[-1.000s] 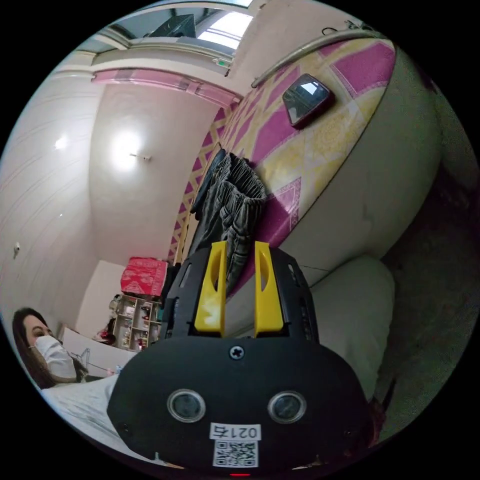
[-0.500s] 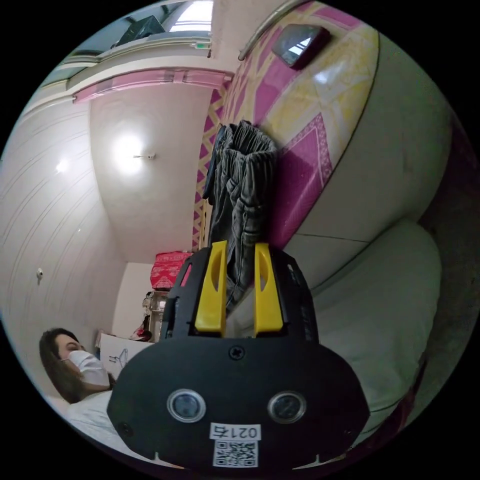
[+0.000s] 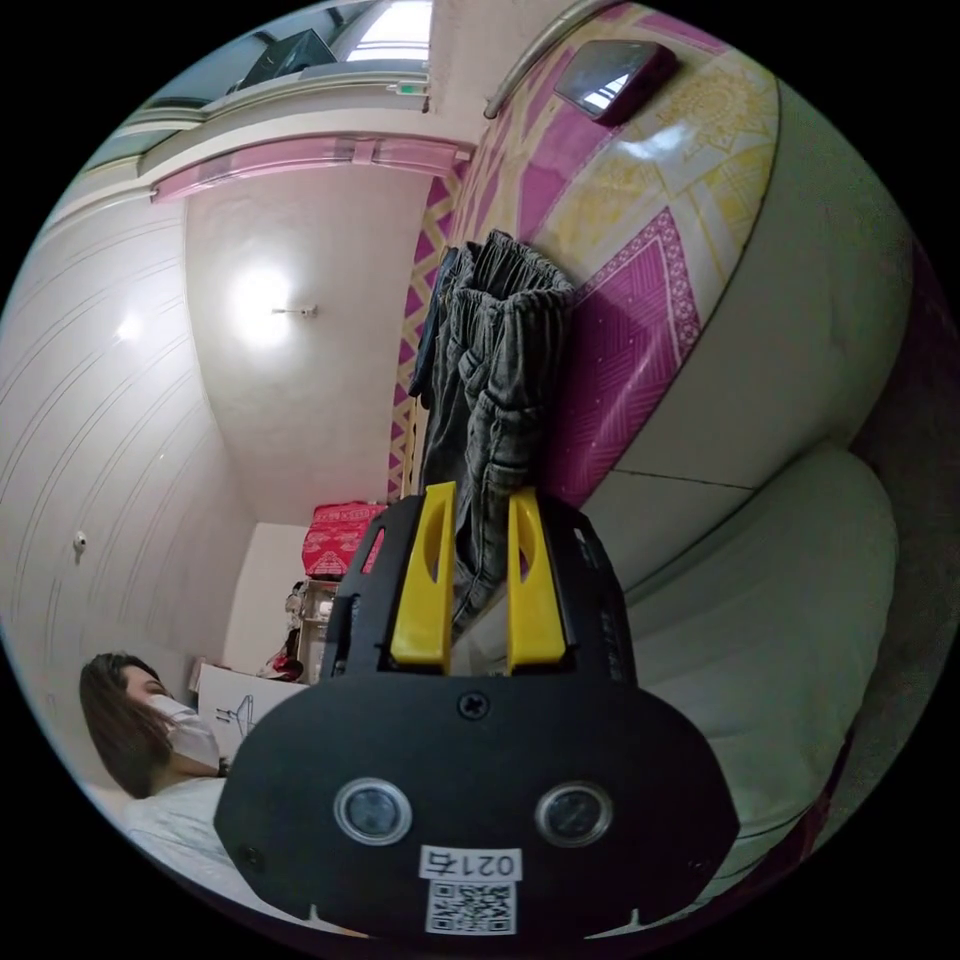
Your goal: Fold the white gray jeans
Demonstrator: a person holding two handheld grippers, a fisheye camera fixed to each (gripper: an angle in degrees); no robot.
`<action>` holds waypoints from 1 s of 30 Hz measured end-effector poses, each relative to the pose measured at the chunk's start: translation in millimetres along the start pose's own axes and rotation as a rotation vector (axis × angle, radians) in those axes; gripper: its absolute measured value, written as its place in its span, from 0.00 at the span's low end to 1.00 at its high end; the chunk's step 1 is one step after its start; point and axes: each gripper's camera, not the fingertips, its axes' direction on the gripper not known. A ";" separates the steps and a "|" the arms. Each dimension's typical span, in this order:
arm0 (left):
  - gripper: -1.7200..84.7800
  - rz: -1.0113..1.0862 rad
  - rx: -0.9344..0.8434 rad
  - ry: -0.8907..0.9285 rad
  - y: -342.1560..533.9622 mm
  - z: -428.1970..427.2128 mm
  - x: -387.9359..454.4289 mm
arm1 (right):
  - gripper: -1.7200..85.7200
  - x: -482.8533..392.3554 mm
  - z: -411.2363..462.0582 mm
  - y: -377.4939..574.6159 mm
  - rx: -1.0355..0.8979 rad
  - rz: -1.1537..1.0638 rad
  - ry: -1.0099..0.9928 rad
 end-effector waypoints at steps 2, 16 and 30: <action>0.11 0.003 -0.001 0.012 -1.2 1.3 -2.5 | 0.11 1.6 3.0 -0.2 -0.001 0.004 -0.005; 0.09 -0.015 -0.016 0.047 -10.9 39.1 -0.8 | 0.11 1.1 40.7 -4.0 -0.015 0.002 0.015; 0.01 0.346 -0.113 0.005 -102.5 128.5 145.9 | 0.02 -114.3 109.4 -91.4 -0.138 -0.240 -0.137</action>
